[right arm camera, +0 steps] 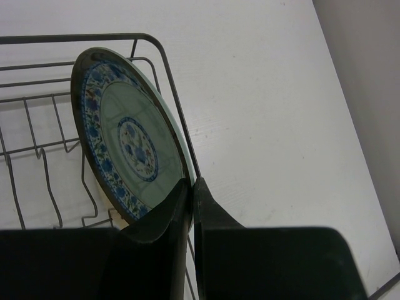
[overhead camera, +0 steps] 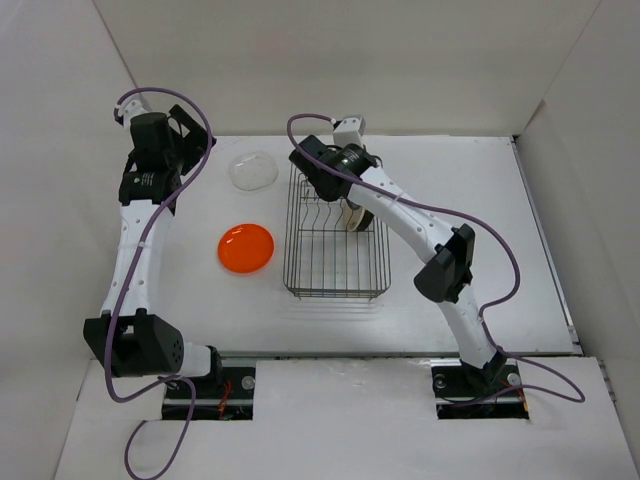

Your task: Load the plates into the dish rack

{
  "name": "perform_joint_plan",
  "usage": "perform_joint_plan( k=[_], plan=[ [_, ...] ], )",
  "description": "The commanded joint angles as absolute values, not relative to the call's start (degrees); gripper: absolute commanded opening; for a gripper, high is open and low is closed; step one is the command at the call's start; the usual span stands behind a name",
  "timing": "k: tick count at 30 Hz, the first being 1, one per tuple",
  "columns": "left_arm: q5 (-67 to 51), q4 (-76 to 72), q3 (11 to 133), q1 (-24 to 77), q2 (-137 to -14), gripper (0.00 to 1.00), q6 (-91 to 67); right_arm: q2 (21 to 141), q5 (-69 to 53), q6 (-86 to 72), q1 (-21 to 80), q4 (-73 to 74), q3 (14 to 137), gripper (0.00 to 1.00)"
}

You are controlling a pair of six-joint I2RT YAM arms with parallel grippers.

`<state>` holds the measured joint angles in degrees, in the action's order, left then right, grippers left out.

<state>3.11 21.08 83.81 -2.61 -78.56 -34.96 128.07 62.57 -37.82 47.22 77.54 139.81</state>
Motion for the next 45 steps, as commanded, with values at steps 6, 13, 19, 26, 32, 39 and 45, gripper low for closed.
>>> perform_joint_plan(
  k=[6,13,19,26,32,39,45],
  plan=[
    [3.8,20.8,84.7,-2.4,-76.1,1.0,-34.7,128.6,62.9,-38.7,46.9,79.1,144.0,0.0],
    [3.8,20.8,84.7,-2.4,-76.1,1.0,-34.7,129.6,61.2,-38.7,46.9,78.6,144.5,0.0],
    [3.8,20.8,84.7,-2.4,-76.1,1.0,-34.7,131.4,60.1,-38.1,48.0,77.4,144.5,0.0],
    [4.3,20.8,84.7,-2.4,-76.1,1.0,-34.7,133.1,58.8,-35.7,48.0,75.1,144.5,0.0],
    [4.8,20.8,84.7,-2.4,-76.1,1.0,-34.2,134.3,58.3,-34.5,48.0,73.9,144.5,0.0],
    [4.8,20.8,84.7,-2.4,-76.1,1.0,-34.2,135.4,55.8,-34.0,48.0,71.7,143.4,0.0],
    [6.0,20.8,84.7,-2.4,-76.1,1.0,-34.2,134.7,54.1,-34.0,48.0,70.6,141.8,0.23]
  ],
)
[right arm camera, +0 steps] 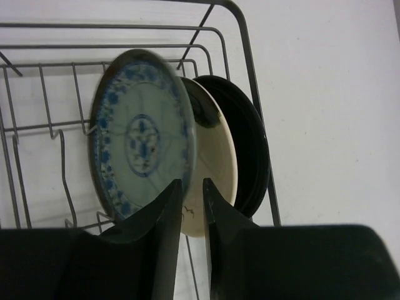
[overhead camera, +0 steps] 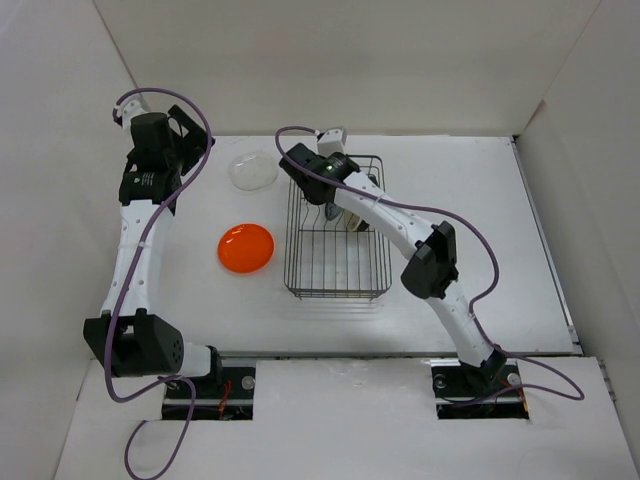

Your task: Load the plates into the dish rack

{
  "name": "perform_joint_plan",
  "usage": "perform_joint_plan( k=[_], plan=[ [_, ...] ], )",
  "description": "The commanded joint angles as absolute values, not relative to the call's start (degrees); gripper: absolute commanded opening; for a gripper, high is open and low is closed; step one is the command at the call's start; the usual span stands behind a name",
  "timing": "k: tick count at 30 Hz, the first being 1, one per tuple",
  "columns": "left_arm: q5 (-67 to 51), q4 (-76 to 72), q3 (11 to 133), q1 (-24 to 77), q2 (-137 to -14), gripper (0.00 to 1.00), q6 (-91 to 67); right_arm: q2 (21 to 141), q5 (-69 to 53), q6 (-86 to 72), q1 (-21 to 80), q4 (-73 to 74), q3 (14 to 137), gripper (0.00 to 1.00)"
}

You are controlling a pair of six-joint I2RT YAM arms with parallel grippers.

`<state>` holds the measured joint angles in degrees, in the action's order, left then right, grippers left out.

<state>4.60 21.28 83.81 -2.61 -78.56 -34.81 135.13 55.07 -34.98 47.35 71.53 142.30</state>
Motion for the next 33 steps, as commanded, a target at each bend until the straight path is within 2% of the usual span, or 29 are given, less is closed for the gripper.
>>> perform_joint_plan(
  k=[1,3,10,16,17,18,19,20,21,24,26,33],
  plan=[
    [6.0,20.8,84.7,-2.4,-76.1,1.0,-34.2,134.7,54.1,-34.0,48.0,70.6,141.8,0.26],
    [6.6,20.8,84.7,-2.4,-76.6,1.0,-33.7,134.2,53.5,-34.0,48.0,70.0,141.2,0.34],
    [9.0,22.0,84.7,-2.4,-77.2,1.0,-33.7,131.5,52.9,-34.0,48.0,69.5,140.2,0.43],
    [10.5,22.0,85.3,-2.4,-79.7,1.0,-33.7,122.9,51.9,-33.4,48.6,68.9,139.0,0.65],
    [10.5,22.0,85.3,-2.4,-80.6,1.0,-33.7,121.1,50.9,-32.7,48.6,67.5,138.1,0.7],
    [10.5,22.0,85.3,-2.4,-80.6,1.0,-33.7,116.8,49.0,-28.6,49.3,62.4,135.4,0.72],
    [10.5,20.6,84.7,-2.4,-81.2,1.0,-33.7,114.3,45.7,-26.0,49.3,58.5,133.4,0.73],
    [9.5,19.9,83.9,-2.9,-81.8,1.0,-33.7,111.6,35.7,-23.3,49.3,53.9,130.9,0.76],
    [8.9,19.1,83.9,-2.9,-81.8,1.0,-33.7,108.9,30.6,-21.1,49.3,44.2,125.0,0.76],
    [7.5,15.8,82.2,-3.5,-83.1,1.0,-33.7,101.7,19.4,-18.1,49.3,34.5,120.2,0.82],
    [4.9,13.6,81.6,-4.1,-83.8,1.0,-33.1,100.5,15.6,-16.2,49.3,33.3,120.1,0.82],
    [-6.7,3.6,78.0,-7.4,-92.0,1.0,-31.8,93.7,-13.2,-13.4,50.1,22.3,115.1,0.89]
  ],
)
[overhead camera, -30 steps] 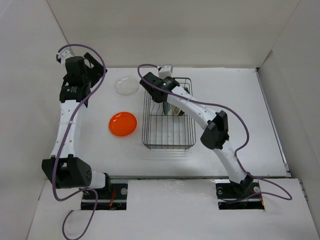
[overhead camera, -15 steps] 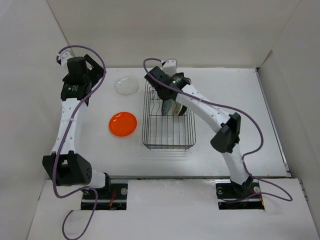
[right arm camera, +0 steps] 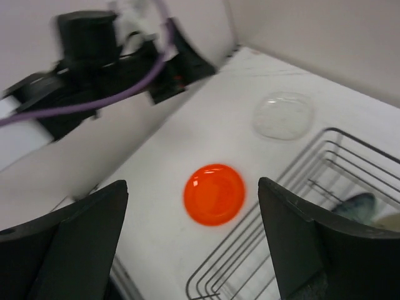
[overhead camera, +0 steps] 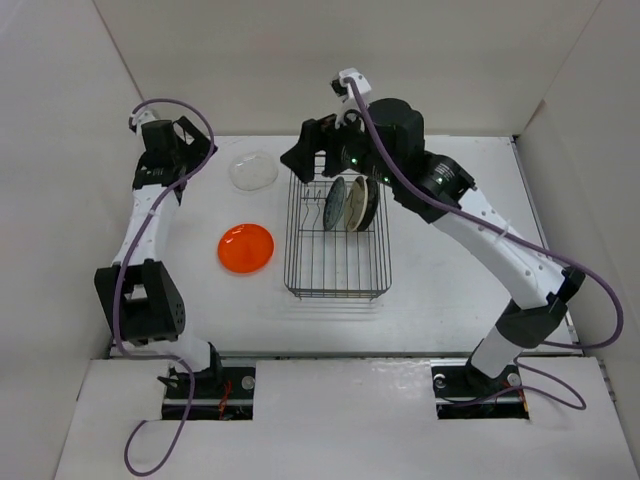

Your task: Load the plates into the dish rack

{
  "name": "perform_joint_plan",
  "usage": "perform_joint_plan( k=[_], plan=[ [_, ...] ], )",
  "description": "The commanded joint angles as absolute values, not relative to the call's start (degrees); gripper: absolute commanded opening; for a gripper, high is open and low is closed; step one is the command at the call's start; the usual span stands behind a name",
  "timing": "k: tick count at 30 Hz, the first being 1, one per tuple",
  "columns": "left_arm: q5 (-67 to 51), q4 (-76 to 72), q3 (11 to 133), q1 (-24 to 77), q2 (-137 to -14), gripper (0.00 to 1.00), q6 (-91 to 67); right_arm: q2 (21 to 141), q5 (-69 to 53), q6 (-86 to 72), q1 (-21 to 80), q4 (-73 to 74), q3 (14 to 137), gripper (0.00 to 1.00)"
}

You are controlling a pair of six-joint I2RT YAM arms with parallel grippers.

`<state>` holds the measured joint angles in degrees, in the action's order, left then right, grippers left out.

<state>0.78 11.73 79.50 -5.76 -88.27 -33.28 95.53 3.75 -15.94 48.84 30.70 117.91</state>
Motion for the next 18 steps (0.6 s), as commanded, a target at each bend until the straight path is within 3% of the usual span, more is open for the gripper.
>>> perform_joint_plan(
  k=[1,7,12,16,18],
  plan=[
    [-8.1,3.1,79.3,-8.0,-93.9,1.0,-31.8,92.6,-14.6,-13.4,51.1,21.2,114.0,0.9],
    [-13.8,-0.5,85.9,-7.9,-109.8,1.0,-26.6,87.6,-23.0,-13.4,55.6,14.2,108.5,0.91],
    [-15.8,-0.2,92.5,-7.9,-118.0,1.0,-25.8,87.6,-19.3,-14.1,56.9,15.3,107.2,0.91],
    [-14.5,4.5,100.0,-7.9,-124.4,0.96,-24.5,85.7,-17.3,-14.1,56.9,15.3,105.3,0.91],
    [-15.0,5.1,102.6,-7.9,-127.1,0.87,-24.5,85.7,-17.3,-14.6,56.9,15.3,104.8,0.91]
  ],
)
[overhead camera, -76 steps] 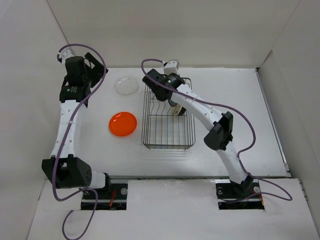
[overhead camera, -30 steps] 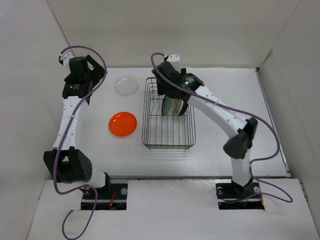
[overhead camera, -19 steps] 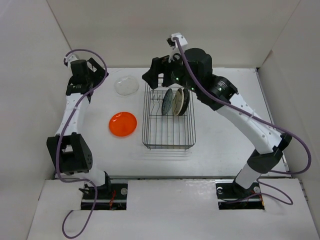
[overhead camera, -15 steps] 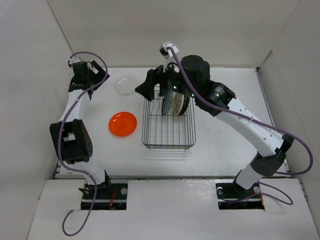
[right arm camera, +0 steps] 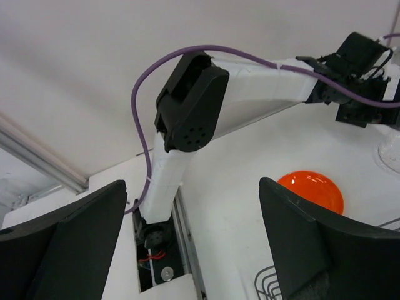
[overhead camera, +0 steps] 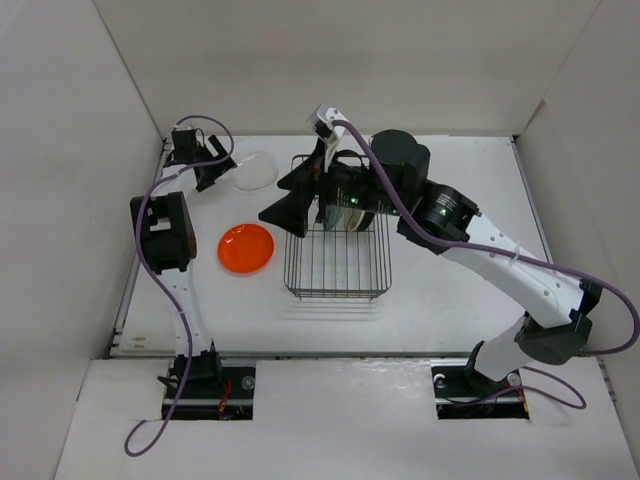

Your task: Load the plates into the dish rack

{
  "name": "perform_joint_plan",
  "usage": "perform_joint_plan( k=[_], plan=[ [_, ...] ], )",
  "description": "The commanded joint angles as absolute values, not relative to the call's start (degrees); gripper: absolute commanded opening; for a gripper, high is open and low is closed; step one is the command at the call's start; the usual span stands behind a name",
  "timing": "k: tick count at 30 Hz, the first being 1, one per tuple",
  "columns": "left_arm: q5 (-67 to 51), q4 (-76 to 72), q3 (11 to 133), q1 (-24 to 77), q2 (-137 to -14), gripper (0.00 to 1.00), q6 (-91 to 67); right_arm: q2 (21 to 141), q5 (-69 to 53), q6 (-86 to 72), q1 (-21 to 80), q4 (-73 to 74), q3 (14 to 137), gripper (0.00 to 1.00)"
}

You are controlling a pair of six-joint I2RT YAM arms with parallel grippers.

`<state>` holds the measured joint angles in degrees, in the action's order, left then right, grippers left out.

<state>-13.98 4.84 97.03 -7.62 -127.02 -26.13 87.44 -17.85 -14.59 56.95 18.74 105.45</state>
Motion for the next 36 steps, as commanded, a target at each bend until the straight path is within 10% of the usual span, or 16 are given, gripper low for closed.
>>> perform_joint_plan(
  k=[1,23,36],
  plan=[
    [-15.0,5.1,102.6,-7.9,-127.7,0.85,-25.1,85.7,-17.3,-14.6,56.9,15.3,104.8,0.91],
    [-14.9,12.1,109.9,-5.2,-135.4,0.65,-22.6,88.5,-14.9,-15.6,56.9,14.8,104.9,0.91],
    [-12.6,12.0,108.6,-5.2,-136.0,0.12,-25.3,88.0,-13.2,-15.6,56.9,15.8,104.4,0.91]
  ],
)
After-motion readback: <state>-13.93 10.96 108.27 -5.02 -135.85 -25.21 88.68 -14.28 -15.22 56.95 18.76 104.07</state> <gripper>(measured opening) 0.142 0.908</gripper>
